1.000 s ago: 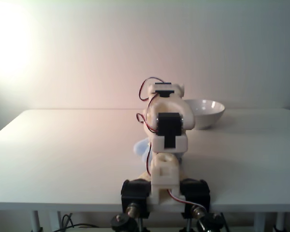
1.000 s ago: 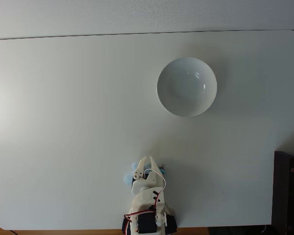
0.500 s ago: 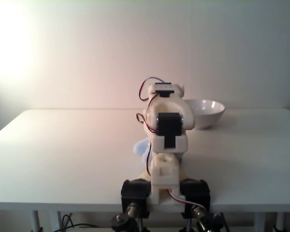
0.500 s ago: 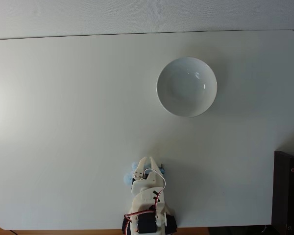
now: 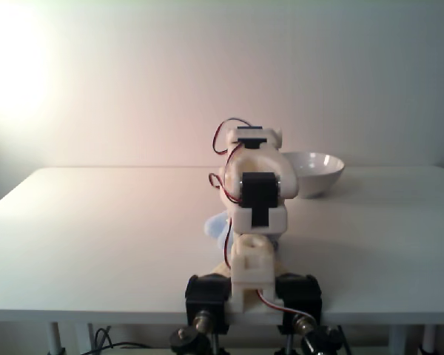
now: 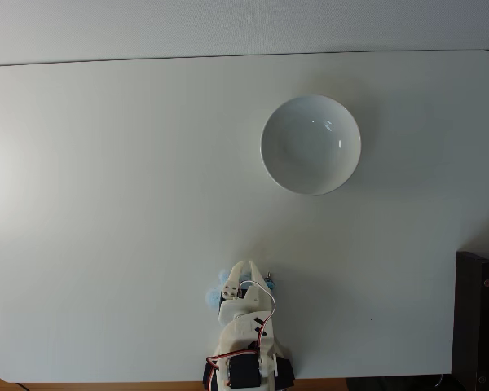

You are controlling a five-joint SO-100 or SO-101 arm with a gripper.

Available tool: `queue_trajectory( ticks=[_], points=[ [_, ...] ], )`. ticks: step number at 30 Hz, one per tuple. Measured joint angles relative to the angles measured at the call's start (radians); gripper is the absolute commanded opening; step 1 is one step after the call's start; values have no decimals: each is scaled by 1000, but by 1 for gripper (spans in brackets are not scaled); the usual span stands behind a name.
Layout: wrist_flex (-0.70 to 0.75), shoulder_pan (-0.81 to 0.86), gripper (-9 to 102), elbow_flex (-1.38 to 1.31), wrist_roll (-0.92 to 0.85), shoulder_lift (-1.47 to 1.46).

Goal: Grasp a skyblue doll and put it into the bowl.

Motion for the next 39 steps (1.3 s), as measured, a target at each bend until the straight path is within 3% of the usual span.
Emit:
queue_trajectory(
  ticks=[39],
  points=[
    [0,0,0,-74,-3,-9]
  ],
)
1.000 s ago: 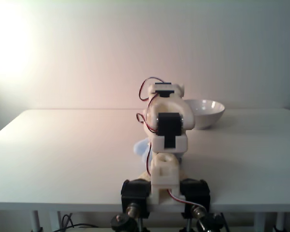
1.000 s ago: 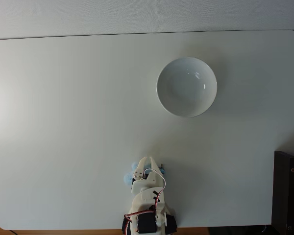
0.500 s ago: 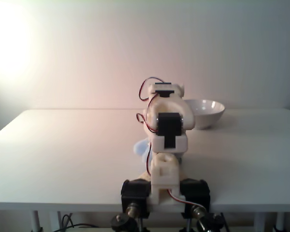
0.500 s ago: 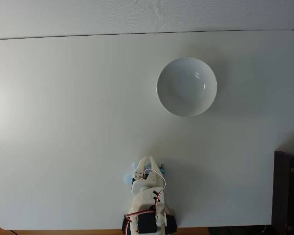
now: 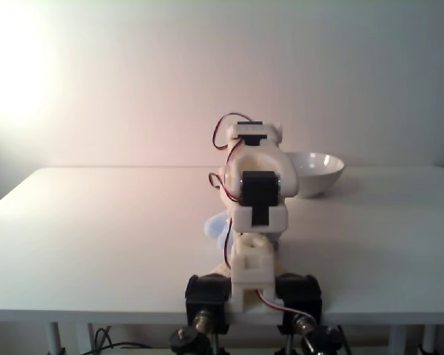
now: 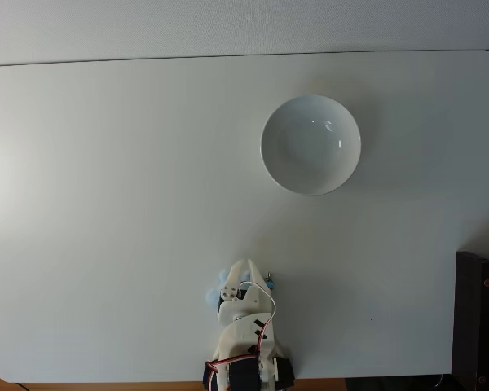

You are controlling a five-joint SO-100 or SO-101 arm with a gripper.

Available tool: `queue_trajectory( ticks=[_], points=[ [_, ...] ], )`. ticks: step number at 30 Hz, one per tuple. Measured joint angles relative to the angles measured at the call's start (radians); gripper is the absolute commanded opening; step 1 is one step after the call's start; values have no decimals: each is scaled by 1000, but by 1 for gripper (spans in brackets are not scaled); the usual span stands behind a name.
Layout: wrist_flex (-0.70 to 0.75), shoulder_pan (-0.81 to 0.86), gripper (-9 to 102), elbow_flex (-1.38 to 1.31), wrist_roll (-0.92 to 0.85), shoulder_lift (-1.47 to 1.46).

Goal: Grasp a skyblue doll and put it into the bowl.

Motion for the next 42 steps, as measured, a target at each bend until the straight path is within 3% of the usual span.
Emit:
queue_trajectory(
  ticks=[19,29,34,42],
  points=[
    [0,-2,0,-518,0,9],
    [2,-2,3,-560,0,9],
    [2,-2,16,-560,0,9],
    [2,-2,53,-565,0,9]
  ],
)
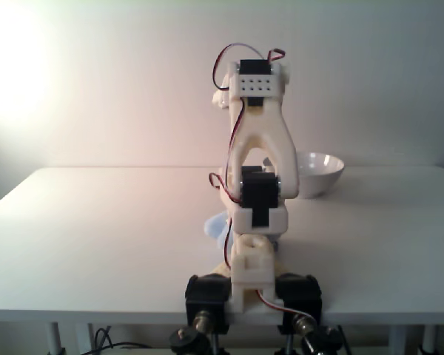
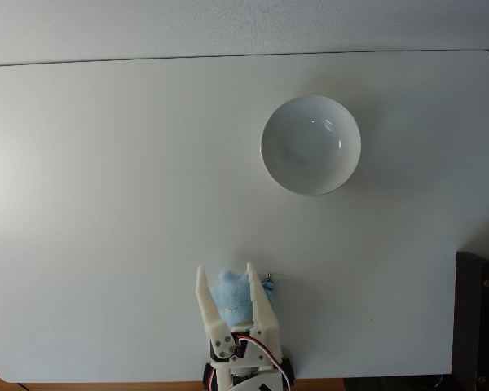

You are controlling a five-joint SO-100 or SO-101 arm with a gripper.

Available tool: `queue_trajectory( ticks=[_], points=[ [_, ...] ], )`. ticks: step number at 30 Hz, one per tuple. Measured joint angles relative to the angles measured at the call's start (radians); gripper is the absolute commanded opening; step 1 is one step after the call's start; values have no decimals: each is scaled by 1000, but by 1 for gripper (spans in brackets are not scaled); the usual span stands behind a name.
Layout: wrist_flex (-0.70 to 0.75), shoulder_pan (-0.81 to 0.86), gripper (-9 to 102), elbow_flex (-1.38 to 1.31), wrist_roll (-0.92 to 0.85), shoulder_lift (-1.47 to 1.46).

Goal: Grasp a skyblue doll and put it into the bowl.

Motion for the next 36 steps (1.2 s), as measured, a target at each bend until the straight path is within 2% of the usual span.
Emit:
queue_trajectory(
  ticks=[5,10,23,27,32,36],
  points=[
    [0,0,73,0,0,0],
    [0,-2,82,0,0,0],
    [2,-2,83,-66,-3,0],
    [3,0,83,-172,-3,-12],
    [9,6,83,-365,-3,-245],
    [121,3,83,-506,-3,-428]
  ],
)
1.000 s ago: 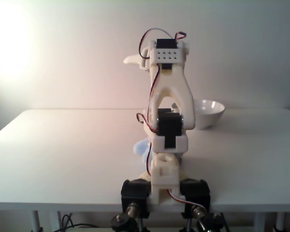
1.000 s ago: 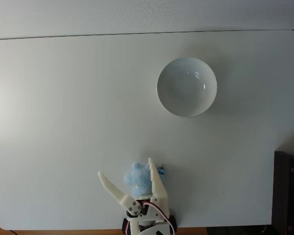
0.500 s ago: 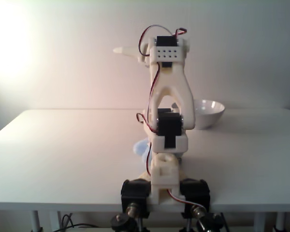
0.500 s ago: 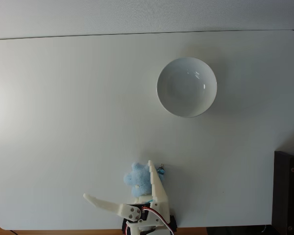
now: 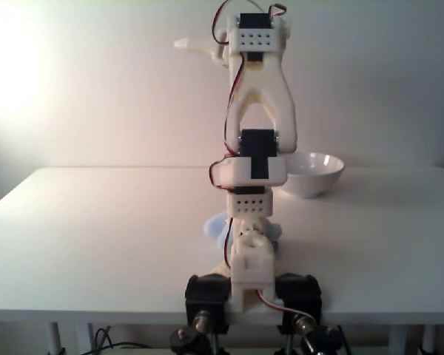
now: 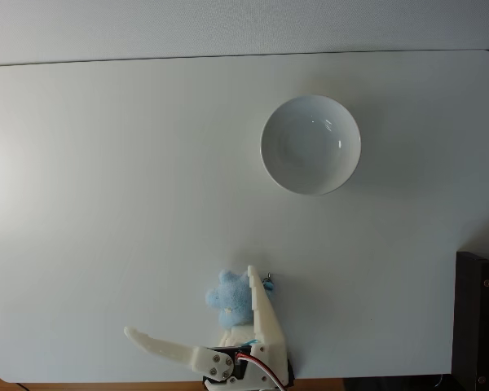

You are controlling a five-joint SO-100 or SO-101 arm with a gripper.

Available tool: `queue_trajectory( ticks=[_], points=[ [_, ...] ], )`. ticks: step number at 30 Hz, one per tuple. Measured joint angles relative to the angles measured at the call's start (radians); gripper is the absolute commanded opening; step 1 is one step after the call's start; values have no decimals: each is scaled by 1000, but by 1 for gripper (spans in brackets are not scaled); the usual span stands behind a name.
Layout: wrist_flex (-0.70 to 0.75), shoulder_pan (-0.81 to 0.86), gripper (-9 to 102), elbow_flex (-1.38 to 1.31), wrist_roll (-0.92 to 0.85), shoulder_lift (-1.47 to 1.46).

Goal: Grasp a skyblue doll and put it into the bowl.

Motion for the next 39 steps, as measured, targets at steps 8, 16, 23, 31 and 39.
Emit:
queue_trajectory(
  ticks=[8,16,23,31,39],
  points=[
    [551,0,83,-305,0,-207],
    [637,67,83,-390,0,-275],
    [637,95,83,-230,3,-270],
    [637,94,83,67,5,-276],
    [637,94,83,304,5,-276]
  ],
)
